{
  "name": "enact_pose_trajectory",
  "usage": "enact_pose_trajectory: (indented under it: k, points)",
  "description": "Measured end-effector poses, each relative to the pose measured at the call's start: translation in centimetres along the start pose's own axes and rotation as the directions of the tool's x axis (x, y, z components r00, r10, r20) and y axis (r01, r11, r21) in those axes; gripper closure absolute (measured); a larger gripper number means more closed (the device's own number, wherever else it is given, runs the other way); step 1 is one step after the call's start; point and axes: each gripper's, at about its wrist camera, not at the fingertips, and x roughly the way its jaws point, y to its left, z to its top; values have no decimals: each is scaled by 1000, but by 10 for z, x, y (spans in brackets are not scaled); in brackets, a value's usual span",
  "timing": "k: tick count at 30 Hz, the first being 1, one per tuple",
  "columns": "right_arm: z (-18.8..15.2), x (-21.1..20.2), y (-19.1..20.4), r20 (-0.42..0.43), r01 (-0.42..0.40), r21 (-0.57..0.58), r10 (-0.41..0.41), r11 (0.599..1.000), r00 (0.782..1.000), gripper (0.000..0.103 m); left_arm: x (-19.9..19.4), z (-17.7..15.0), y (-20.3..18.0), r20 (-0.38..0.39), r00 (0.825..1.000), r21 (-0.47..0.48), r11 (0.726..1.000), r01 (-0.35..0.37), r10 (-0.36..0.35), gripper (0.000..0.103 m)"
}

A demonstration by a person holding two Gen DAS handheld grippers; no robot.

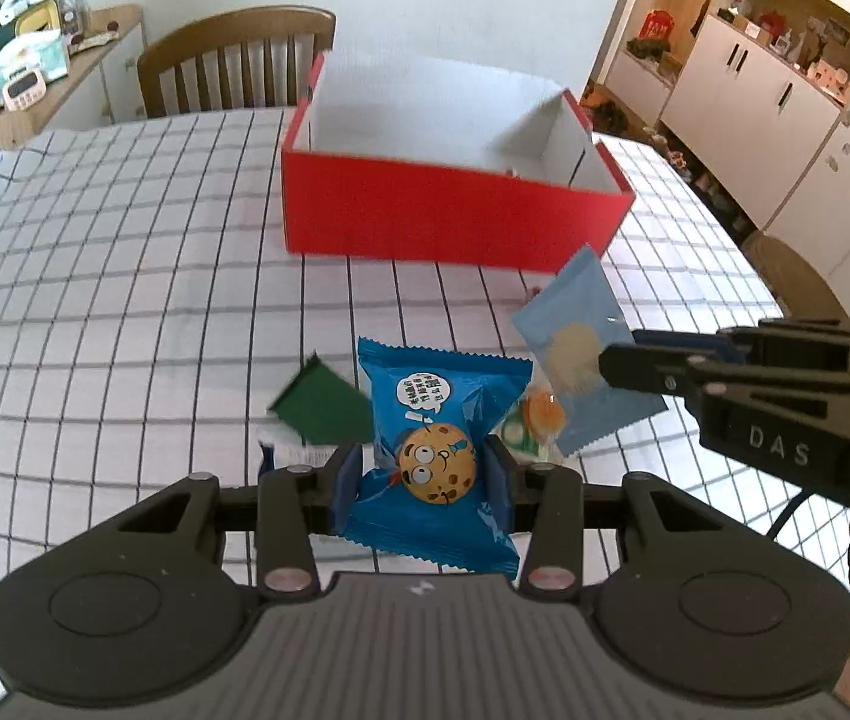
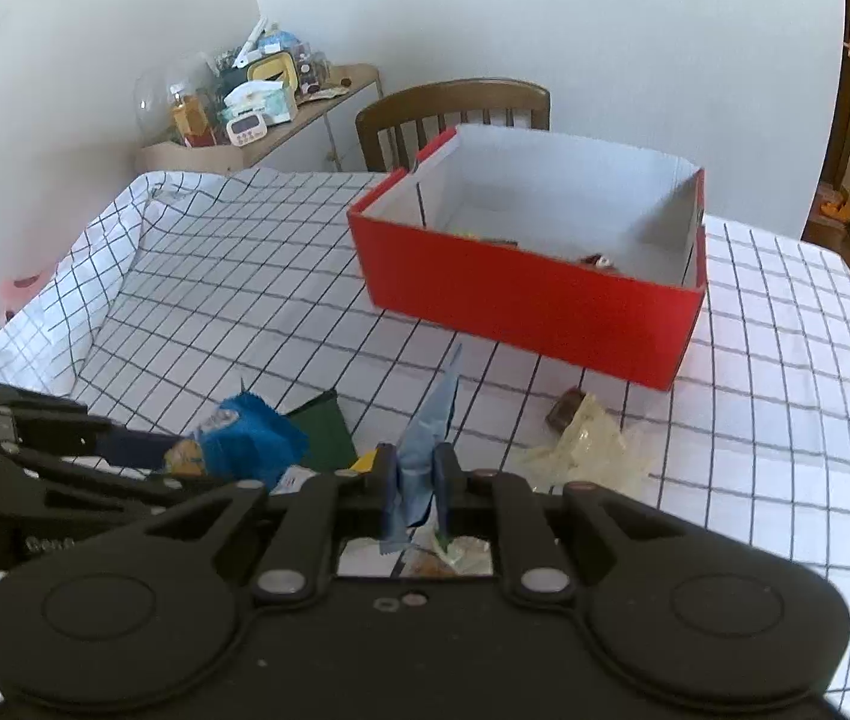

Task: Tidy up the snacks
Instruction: 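Carry both packets over the red box and lower them inside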

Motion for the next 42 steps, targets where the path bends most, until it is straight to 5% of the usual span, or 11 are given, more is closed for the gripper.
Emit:
enact_pose_trajectory:
  k: [21,26,42]
  points:
    - [107,-4,-62,135,36,64,-45,997,990,92,-4,166,-18,135,984,105,985,-134,120,61]
    - [128,17,-79,134,43,102,-56,994,989,92,29,200,-23,102,983,123,979,-162,150,61]
    - [131,119,-142,-22,71,275,-68,959,997,92,158,228,-17,-70,963,197,950,-243,260,61]
